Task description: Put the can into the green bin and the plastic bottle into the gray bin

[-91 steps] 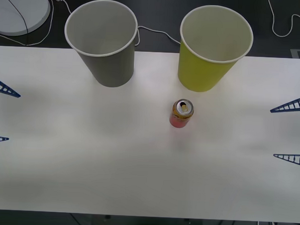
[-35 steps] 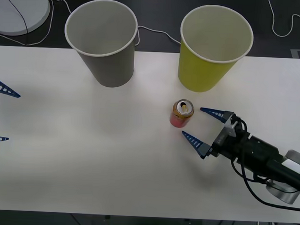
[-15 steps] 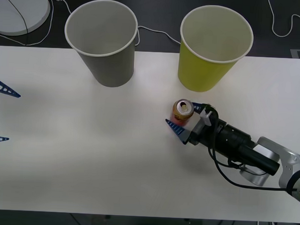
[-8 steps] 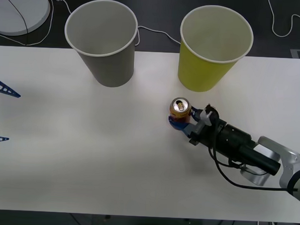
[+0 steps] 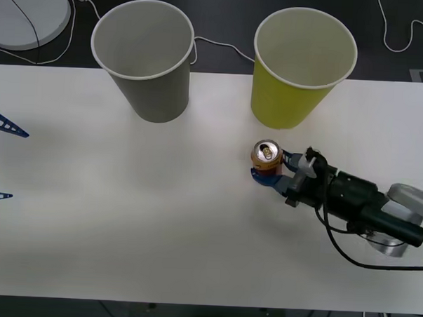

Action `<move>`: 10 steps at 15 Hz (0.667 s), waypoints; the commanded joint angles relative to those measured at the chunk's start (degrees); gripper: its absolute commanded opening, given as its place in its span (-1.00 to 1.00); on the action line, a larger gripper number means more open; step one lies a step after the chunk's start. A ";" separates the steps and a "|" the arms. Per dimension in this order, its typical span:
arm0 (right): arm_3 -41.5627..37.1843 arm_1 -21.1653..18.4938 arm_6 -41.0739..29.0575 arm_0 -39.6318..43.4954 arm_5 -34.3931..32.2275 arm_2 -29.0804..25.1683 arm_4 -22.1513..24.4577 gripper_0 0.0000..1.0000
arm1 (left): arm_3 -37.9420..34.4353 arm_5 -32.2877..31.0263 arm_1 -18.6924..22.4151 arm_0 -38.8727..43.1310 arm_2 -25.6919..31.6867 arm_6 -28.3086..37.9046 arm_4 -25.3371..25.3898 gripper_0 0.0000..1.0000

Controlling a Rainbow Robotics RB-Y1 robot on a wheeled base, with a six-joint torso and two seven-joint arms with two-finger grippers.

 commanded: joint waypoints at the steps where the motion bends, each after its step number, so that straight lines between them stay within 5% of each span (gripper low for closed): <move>1: -6.55 -3.47 -9.92 3.85 -0.09 -5.95 11.76 -1.00 | 0.00 0.00 0.00 0.00 0.00 0.00 0.00 1.00; 4: -12.97 -6.54 -22.23 8.07 -1.76 -13.07 24.33 -1.00 | 0.00 0.00 0.00 0.00 0.00 0.00 0.00 1.00; 10: -22.37 -7.60 -49.38 14.75 -15.47 -32.23 48.68 -1.00 | 0.00 0.00 0.00 0.00 0.00 0.00 0.00 1.00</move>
